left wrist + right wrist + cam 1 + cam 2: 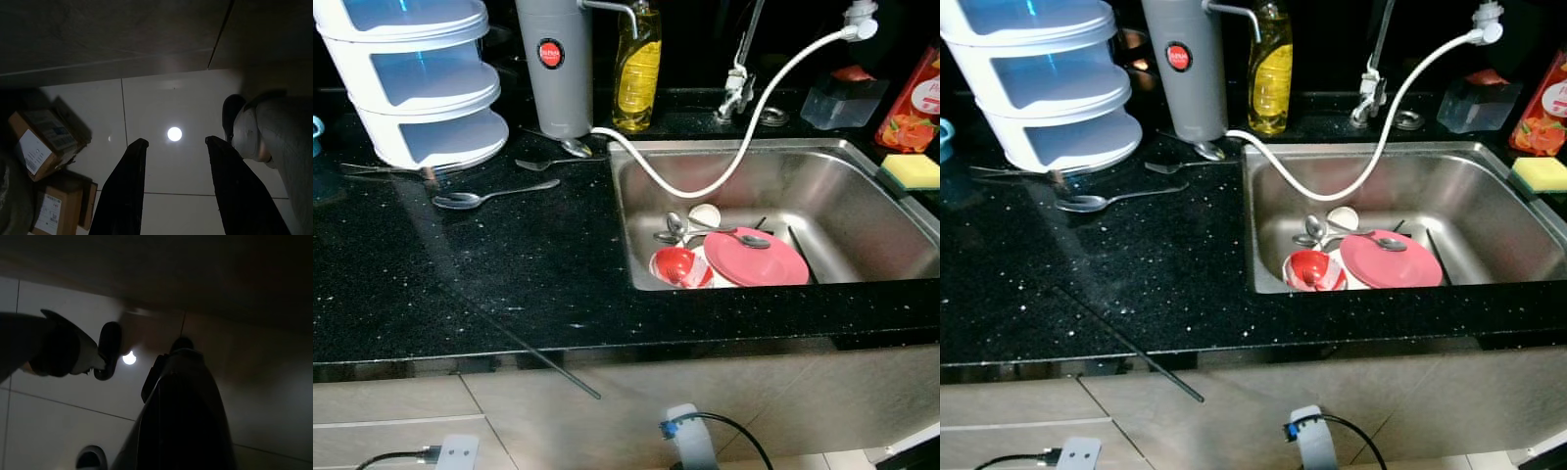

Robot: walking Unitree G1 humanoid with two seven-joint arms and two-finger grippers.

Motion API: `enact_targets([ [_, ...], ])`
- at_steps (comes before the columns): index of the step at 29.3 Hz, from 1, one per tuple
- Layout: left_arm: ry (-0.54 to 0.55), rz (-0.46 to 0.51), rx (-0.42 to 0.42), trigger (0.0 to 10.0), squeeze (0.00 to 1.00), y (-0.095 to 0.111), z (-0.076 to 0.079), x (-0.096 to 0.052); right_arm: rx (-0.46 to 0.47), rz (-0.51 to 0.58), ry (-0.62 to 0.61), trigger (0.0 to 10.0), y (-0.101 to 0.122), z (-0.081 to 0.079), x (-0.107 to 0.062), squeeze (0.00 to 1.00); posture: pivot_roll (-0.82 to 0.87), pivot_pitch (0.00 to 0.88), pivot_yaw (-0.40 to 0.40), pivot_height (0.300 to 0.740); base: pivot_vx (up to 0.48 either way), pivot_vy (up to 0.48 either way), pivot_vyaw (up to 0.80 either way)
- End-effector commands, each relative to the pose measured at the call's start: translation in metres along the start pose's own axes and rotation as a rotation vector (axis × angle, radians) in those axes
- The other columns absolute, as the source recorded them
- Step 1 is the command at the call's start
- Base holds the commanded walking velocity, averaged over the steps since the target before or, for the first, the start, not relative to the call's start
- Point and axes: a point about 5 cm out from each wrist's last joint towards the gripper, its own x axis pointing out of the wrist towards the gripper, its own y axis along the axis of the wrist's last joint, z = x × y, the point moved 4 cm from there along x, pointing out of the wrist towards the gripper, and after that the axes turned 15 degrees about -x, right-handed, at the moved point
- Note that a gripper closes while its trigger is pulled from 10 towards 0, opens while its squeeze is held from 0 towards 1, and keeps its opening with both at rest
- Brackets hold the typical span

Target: Kitchen organization

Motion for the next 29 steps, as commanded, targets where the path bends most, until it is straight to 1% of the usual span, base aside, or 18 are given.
enact_targets([
  [1,0.024,-0.006,0.008,10.0,0.00,0.001,-0.009,0.000,0.028,-0.021,-0.008,10.0,-0.001,0.010,-0.001,0.00,0.11,0.000,-0.007,0.740,0.000,0.000,0.00],
  [2,0.023,-0.001,0.007,10.0,0.00,0.003,-0.008,0.000,0.027,-0.025,-0.028,10.0,0.005,0.031,-0.002,0.00,0.12,0.000,-0.008,0.740,0.000,0.000,0.00],
  [3,0.024,0.003,0.005,10.0,0.00,0.004,-0.008,0.000,0.013,-0.029,-0.038,10.0,0.009,0.045,-0.004,0.00,0.11,0.000,-0.003,0.740,0.000,0.000,0.00],
  [4,0.024,0.005,0.003,10.0,0.00,0.004,-0.008,0.001,0.004,-0.032,-0.044,10.0,0.012,0.053,-0.005,0.00,0.11,0.000,-0.003,0.740,0.000,0.000,0.00],
  [11,0.022,0.007,0.023,10.0,0.00,0.005,-0.010,0.000,-0.010,-0.039,-0.060,10.0,0.009,0.056,-0.006,0.00,0.14,0.000,0.002,0.740,0.000,0.000,0.00],
  [18,0.033,0.015,0.016,10.0,0.00,0.008,-0.013,0.001,-0.023,-0.067,-0.055,10.0,-0.004,0.054,-0.008,0.00,0.15,0.000,-0.012,0.740,0.000,0.000,0.00],
  [24,0.024,0.006,0.020,10.0,0.00,0.005,-0.010,0.000,-0.021,-0.074,-0.054,10.0,-0.008,0.056,-0.009,0.00,0.14,0.000,-0.011,0.740,0.000,0.000,0.00],
  [28,0.016,0.003,0.020,10.0,0.00,0.003,-0.006,0.000,-0.036,-0.075,-0.052,10.0,-0.009,0.057,-0.009,0.00,0.12,0.000,-0.014,0.740,0.000,0.000,0.00],
  [29,0.007,0.002,0.024,10.0,0.00,0.002,-0.002,0.000,-0.030,-0.069,-0.059,10.0,-0.008,0.058,-0.009,0.00,0.11,0.000,-0.012,0.740,0.000,0.000,0.00],
])
